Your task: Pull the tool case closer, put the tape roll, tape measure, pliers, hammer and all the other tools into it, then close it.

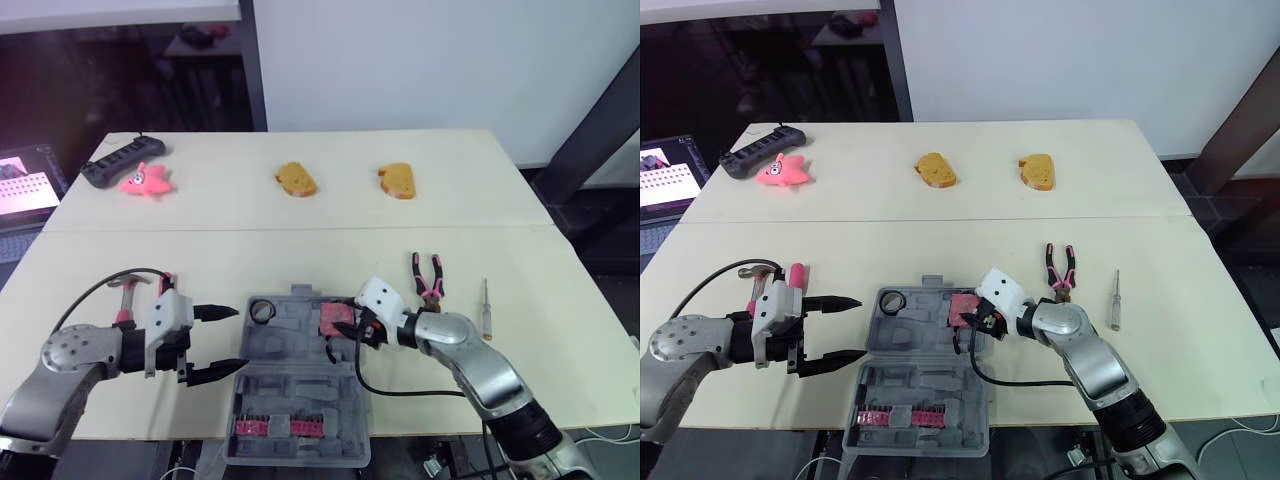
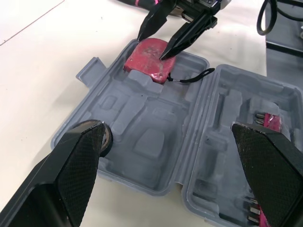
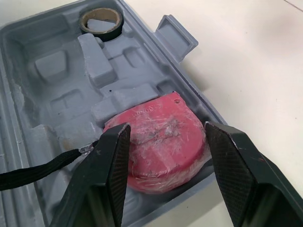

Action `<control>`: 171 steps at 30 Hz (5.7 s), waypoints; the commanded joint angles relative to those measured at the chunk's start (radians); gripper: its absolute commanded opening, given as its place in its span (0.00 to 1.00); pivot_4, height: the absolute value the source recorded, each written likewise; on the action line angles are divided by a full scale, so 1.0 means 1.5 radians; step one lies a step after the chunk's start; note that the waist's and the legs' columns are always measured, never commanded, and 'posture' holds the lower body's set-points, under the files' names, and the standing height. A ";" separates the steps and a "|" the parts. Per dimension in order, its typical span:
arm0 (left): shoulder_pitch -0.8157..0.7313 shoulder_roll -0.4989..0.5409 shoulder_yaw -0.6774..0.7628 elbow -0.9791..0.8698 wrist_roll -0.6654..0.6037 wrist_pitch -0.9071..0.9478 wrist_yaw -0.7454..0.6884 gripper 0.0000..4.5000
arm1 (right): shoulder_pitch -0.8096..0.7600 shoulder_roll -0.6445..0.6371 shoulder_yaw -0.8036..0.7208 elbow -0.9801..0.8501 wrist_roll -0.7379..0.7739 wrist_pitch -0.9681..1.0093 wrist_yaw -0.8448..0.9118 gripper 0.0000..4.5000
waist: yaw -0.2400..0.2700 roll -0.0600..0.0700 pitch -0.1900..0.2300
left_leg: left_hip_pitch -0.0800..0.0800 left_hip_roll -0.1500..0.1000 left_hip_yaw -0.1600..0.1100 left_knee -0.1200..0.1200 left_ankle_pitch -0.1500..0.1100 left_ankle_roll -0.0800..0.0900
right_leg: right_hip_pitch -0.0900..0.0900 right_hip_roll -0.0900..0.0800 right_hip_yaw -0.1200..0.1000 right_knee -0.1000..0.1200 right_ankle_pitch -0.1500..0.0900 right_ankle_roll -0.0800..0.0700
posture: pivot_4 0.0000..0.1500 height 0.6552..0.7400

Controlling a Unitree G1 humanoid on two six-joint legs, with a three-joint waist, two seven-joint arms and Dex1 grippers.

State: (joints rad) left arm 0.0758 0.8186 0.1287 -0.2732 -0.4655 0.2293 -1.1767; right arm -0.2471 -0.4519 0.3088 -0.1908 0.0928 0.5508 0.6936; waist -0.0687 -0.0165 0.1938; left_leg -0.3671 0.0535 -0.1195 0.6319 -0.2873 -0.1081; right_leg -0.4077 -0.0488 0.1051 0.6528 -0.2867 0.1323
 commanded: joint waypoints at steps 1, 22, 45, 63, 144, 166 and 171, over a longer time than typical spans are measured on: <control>-0.001 0.004 0.011 -0.007 -0.005 -0.005 0.000 1.00 | 0.021 -0.006 0.024 0.055 -0.021 0.030 -0.006 0.58 | 0.000 0.000 0.000 | 0.001 0.000 0.000 0.000 0.000 0.000 | 0.001 0.000 0.000 0.000 0.000 0.000 | 1.00 1.00; -0.003 0.009 0.011 -0.007 -0.007 0.002 -0.003 1.00 | 0.003 0.000 -0.018 -0.070 0.030 -0.018 0.023 0.58 | 0.000 -0.001 -0.002 | 0.006 0.000 0.000 -0.002 0.000 0.000 | 0.005 0.000 0.000 -0.002 -0.001 -0.001 | 1.00 1.00; -0.011 0.008 0.007 -0.001 -0.003 0.003 0.000 1.00 | 0.016 -0.015 -0.015 -0.073 0.027 -0.032 0.027 0.01 | 0.000 -0.001 -0.002 | 0.005 0.000 0.000 -0.002 0.000 0.000 | 0.005 0.000 0.000 -0.002 -0.001 -0.002 | 1.00 1.00; -0.017 0.007 0.005 -0.001 -0.001 0.009 0.003 1.00 | 0.014 -0.028 0.009 -0.013 -0.015 -0.017 0.017 0.17 | 0.000 -0.001 -0.002 | 0.005 0.000 0.000 -0.002 0.000 0.000 | 0.004 0.000 0.000 -0.002 -0.002 -0.002 | 1.00 1.00; -0.046 0.006 -0.006 0.007 -0.003 0.013 0.000 1.00 | -0.025 -0.059 0.047 0.030 -0.039 0.019 0.041 0.17 | 0.016 0.005 -0.011 | -0.003 0.000 0.000 -0.001 0.000 0.000 | 0.002 0.000 0.000 -0.011 0.000 -0.002 | 1.00 1.00; -0.039 0.004 -0.005 0.004 -0.005 0.018 0.003 1.00 | -0.046 -0.031 0.059 0.019 0.005 0.193 0.015 0.17 | 0.016 -0.001 -0.016 | 0.007 0.000 0.000 -0.004 -0.001 0.000 | 0.011 0.001 0.000 -0.013 -0.002 -0.003 | 1.00 1.00; -0.026 0.008 0.026 0.021 -0.014 0.014 0.008 1.00 | -0.033 -0.028 -0.065 -0.083 0.073 0.094 0.026 0.17 | 0.017 0.002 -0.013 | 0.005 0.000 0.000 -0.004 -0.001 0.000 | 0.009 0.000 0.001 -0.013 -0.002 -0.003 | 1.00 1.00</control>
State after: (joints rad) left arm 0.0361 0.8200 0.1180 -0.2380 -0.4664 0.2568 -1.1684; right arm -0.2859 -0.4876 0.2837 -0.2379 0.1632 0.7419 0.7237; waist -0.0438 -0.0137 0.1748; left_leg -0.3639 0.0536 -0.1200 0.6270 -0.2881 -0.1078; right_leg -0.3970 -0.0481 0.1060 0.6341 -0.2887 0.1282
